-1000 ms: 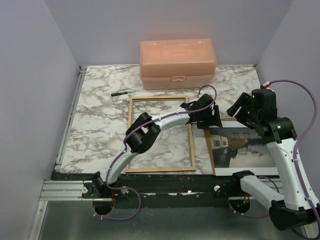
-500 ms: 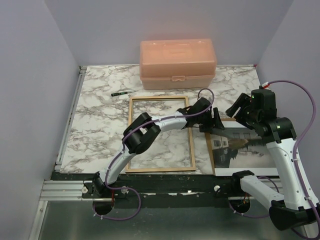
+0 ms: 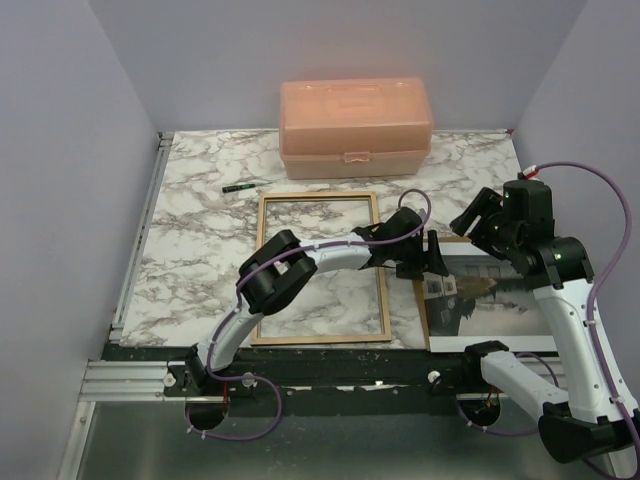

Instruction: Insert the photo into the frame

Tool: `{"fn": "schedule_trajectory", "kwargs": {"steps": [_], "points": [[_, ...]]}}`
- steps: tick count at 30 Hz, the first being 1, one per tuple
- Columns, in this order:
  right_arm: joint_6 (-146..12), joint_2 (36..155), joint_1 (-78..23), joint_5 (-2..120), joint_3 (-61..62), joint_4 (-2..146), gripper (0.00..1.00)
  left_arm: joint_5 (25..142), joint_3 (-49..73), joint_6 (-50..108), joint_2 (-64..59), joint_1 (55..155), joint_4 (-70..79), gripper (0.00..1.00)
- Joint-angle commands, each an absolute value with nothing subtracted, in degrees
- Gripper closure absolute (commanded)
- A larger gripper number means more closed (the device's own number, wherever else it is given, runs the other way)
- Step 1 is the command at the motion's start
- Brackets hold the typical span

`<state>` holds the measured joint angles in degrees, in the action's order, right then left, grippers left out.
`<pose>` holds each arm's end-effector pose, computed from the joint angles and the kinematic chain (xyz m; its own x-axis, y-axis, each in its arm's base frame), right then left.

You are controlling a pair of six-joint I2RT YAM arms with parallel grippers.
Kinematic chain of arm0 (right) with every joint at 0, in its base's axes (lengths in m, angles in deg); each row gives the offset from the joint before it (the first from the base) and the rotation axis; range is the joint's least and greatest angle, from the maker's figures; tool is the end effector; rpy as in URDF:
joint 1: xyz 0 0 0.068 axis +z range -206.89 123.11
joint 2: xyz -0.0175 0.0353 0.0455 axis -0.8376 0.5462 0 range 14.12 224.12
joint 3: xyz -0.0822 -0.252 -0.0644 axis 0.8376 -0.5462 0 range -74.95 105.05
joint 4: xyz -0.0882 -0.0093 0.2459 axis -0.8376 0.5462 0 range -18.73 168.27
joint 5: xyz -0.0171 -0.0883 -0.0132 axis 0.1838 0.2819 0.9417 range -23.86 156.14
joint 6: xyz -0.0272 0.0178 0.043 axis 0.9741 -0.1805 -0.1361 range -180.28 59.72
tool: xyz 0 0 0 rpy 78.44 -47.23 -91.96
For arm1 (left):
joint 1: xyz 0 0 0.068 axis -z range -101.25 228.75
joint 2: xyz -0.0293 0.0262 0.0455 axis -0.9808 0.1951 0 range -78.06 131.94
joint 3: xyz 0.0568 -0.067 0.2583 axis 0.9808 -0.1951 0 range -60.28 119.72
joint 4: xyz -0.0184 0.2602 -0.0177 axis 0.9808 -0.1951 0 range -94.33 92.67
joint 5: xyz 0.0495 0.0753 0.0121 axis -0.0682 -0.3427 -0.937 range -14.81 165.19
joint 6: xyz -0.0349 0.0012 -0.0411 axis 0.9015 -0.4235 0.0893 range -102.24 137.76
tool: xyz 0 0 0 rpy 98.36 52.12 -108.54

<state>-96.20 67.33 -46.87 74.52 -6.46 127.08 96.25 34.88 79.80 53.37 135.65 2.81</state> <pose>0.1637 0.0237 0.3763 -0.5553 0.4912 -0.6711 0.3243 0.8710 0.3691 0.2702 -0.4379 0.1516 -0.9815 -0.0038 -0.1915 0.1564 0.5614 -0.8127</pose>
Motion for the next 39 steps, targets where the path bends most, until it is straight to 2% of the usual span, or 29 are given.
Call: {"fn": "schedule_trajectory", "kwargs": {"steps": [1,6,17,20,24,39], "points": [[-96.23,66.56,-47.09,72.71,-6.87,127.18,0.3,93.27,30.95,76.78,48.24,135.46,-3.52,0.24],[-96.58,66.28,-47.16,71.51,-7.51,127.16,0.3,97.18,24.79,79.04,44.76,136.94,0.37,0.25],[-97.28,65.44,-47.14,69.68,-8.98,127.05,0.3,104.19,15.35,85.04,39.08,143.8,5.85,0.34],[-97.37,65.06,-47.09,69.69,-9.27,127.19,0.3,105.54,14.19,87.01,39.33,145.76,7.84,0.39],[-97.43,64.67,-47.13,69.74,-9.38,127.51,0.3,106.76,14.46,88.82,40.7,147.83,8.38,0.45],[-97.4,64.51,-47.15,69.44,-8.76,127.97,0.3,105.43,20.75,90.03,46.51,150.55,2.76,0.46]]}}
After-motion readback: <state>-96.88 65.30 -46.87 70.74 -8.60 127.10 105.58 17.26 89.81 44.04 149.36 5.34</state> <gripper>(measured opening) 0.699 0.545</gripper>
